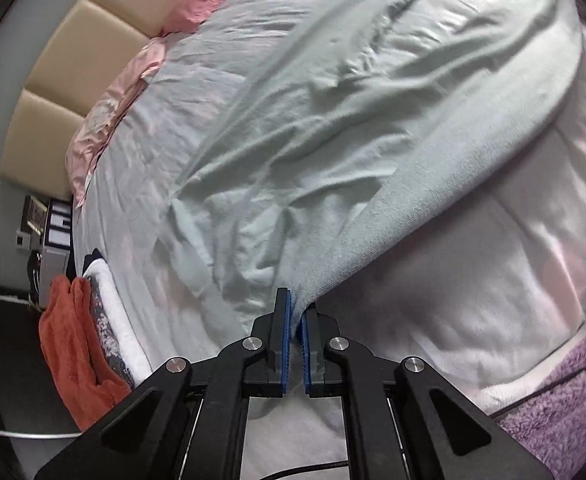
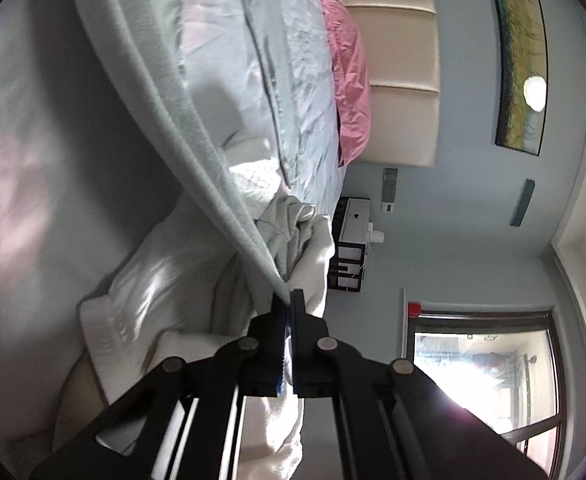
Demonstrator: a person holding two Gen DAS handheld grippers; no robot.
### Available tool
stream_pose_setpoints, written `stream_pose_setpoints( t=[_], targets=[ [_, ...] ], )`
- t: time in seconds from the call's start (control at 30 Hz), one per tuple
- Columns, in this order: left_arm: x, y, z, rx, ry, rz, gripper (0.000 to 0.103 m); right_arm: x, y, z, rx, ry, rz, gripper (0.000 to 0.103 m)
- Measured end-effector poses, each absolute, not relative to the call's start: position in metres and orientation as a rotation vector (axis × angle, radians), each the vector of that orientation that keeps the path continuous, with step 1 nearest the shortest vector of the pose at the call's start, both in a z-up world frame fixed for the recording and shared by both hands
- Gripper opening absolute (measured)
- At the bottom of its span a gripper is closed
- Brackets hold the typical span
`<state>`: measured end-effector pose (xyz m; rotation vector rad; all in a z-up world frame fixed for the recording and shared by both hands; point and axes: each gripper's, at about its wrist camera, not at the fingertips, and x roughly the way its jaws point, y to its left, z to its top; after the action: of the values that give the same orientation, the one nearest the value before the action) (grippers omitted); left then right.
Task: Fold clothes
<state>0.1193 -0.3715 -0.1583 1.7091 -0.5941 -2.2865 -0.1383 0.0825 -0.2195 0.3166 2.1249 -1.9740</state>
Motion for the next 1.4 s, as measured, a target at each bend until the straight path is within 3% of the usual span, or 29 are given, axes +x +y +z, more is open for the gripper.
stream_pose_setpoints(
  t=[0.23, 0.47, 0.87, 1.13, 1.33, 1.4],
  targets=[
    [0.073, -0.428, -0.128, 1.609, -0.389, -2.276, 0.005, -0.193, 0.031, -0.178, 0.534, 1.928, -2.202, 0.000],
    [0.019, -0.477, -0.124, 1.584, -0.239, -2.247, 0.005, -0.257, -0.017, -0.169, 0.679, 1.863, -2.244, 0.000],
    [-0.080, -0.536, -0.171, 1.647, -0.178, -2.204, 0.005, -0.388, -0.104, -0.201, 0.846, 1.867, -2.219, 0.001],
    [-0.103, -0.567, -0.214, 1.687, -0.046, -2.184, 0.005, -0.438, -0.138, -0.244, 0.937, 1.860, -2.178, 0.001],
    [-0.105, -0.579, -0.235, 1.683, 0.059, -2.143, 0.014, -0.456, -0.132, -0.261, 1.156, 1.675, -2.182, 0.001],
    [-0.104, -0.588, -0.233, 1.655, 0.152, -2.123, 0.024, -0.462, -0.126, -0.254, 1.219, 1.559, -2.227, 0.005]
  ],
)
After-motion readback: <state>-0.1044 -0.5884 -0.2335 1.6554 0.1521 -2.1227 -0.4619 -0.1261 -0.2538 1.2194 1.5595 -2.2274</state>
